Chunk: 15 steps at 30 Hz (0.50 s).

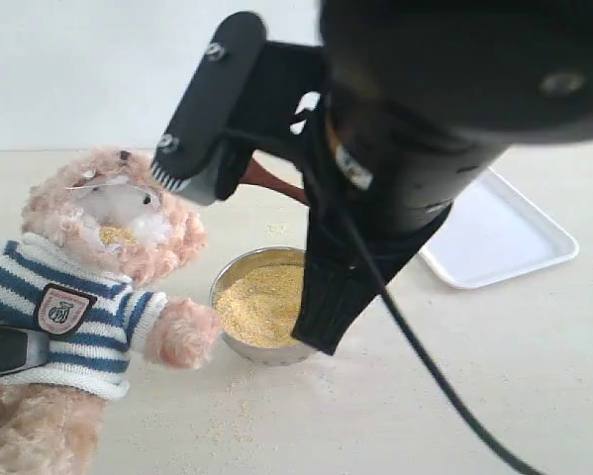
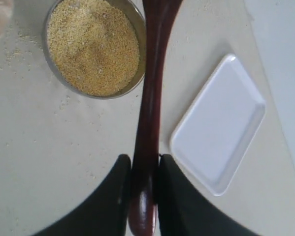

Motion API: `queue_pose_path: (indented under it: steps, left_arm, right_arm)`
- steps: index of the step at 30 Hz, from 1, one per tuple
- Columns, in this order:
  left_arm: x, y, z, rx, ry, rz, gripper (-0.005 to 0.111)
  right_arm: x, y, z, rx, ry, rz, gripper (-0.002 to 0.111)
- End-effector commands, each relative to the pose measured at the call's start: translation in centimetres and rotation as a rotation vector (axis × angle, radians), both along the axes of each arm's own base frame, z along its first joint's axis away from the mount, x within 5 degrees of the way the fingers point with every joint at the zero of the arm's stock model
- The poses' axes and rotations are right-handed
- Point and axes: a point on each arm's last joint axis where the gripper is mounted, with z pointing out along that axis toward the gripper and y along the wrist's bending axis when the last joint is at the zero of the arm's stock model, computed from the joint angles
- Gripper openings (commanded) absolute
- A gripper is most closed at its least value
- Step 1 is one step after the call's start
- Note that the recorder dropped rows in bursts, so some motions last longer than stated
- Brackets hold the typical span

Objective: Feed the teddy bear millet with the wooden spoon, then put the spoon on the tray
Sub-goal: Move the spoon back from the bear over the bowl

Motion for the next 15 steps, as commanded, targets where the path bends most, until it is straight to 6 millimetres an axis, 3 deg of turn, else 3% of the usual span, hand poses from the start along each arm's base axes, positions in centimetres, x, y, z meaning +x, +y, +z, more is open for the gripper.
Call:
queue_pose_path:
  steps: [1,4,7,12,15]
  left_arm:
    - [-0.1,-0.2,0.2,-0.023,-0.011,-0.001,0.005]
    - [-0.1,-0.2,0.2,-0.023,-0.011,-0.001,0.005]
    - [-0.1,-0.2,0.2,-0.023,-0.011,-0.001,0.005]
    - [-0.1,-0.2,0.2,-0.023,-0.011,-0.001,0.005]
    - [-0.1,-0.2,0.2,-0.023,-0.011,-0.001,0.005]
  right_arm:
    - [0.9,-1.8,-0.2,0.042,0.197,-0.006,0.001]
    - [1.8,-2.1,-1.0,0.057,0.329,0.031,0.001]
    - [3.6,-2.7,-2.0,0.022,0.341,-0.010,0.001]
    - [6.8,-3.5,-3.6,-0.143,0.219,-0.075,0.001]
    - [7.3,-2.8,-4.4,-0.240,0.148,-0.045,0.001]
